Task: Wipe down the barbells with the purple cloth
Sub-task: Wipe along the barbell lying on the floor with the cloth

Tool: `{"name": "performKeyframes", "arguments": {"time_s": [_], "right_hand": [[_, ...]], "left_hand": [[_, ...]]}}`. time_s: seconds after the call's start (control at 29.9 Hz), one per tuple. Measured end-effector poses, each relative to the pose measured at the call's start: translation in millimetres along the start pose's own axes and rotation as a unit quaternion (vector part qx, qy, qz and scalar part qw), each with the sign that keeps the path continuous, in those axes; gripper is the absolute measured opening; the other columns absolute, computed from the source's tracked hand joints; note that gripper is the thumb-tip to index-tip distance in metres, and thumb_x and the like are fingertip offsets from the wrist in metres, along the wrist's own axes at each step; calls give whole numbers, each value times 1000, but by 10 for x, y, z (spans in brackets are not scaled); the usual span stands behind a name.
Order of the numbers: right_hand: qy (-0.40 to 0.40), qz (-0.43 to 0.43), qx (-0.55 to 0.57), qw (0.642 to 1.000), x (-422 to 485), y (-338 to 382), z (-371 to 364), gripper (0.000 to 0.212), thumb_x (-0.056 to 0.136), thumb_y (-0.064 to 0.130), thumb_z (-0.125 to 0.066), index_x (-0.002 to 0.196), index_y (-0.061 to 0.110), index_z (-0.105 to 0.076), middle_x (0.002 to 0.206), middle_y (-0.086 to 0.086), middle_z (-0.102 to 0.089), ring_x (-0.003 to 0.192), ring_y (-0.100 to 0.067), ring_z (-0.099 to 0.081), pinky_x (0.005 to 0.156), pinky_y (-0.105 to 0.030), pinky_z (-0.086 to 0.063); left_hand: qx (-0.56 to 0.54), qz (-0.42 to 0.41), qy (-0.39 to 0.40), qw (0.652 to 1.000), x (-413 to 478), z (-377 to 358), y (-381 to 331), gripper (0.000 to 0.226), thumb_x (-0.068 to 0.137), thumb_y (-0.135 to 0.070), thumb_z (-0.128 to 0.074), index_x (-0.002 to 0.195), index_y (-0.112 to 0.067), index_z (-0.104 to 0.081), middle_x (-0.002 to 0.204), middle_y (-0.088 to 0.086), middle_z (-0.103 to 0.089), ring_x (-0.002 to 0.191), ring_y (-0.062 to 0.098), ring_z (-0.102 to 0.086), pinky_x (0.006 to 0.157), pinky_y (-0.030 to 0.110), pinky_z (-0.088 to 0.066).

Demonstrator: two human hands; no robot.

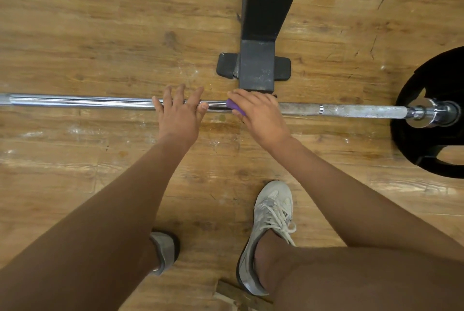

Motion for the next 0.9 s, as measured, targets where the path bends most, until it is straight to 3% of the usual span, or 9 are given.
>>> {"name": "performKeyframes", "arguments": {"time_s": [0.37,0.5,0.67,0.9], "right_hand": [[-56,-104,20,993,-337,-797,234,41,105,37,-48,141,20,-57,135,0,-64,123,-25,-56,107,-39,-33],[-68,-132,28,988,-272,-547,186,39,104,36,-51,140,22,-58,138,3,-62,125,-24,-54,109,-43,-34],[-25,-58,23,998,-157,-310,81,42,104,35,-51,144,23,-54,144,3,-58,129,-22,-53,110,-39,-32],[-49,-125,37,990,-254,-373,101,39,104,35,-51,139,19,-59,137,0,-63,124,-24,-55,107,-40,-33]], "left_hand": [[-1,5,19,1000,62,54,-33,50,108,-47,-24,157,-36,-28,164,10,-23,153,35,-6,118,64,2],[-1,1,23,1000,54,52,-48,50,108,-46,-23,157,-37,-28,165,10,-21,153,37,-4,118,64,3],[2,3,33,999,37,57,-40,50,108,-47,-21,157,-37,-27,166,10,-19,154,36,-3,118,65,3],[4,-1,11,1000,-75,12,-44,47,108,-44,-25,154,-35,-35,164,10,-24,152,38,-11,117,66,-1]]}}
Point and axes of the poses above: each hand's wrist, its own x-axis towards the middle knuckle, its own z-axis out of the back of the hand, y = z × x, the point moved 8 cm from there along x, towards the middle knuckle
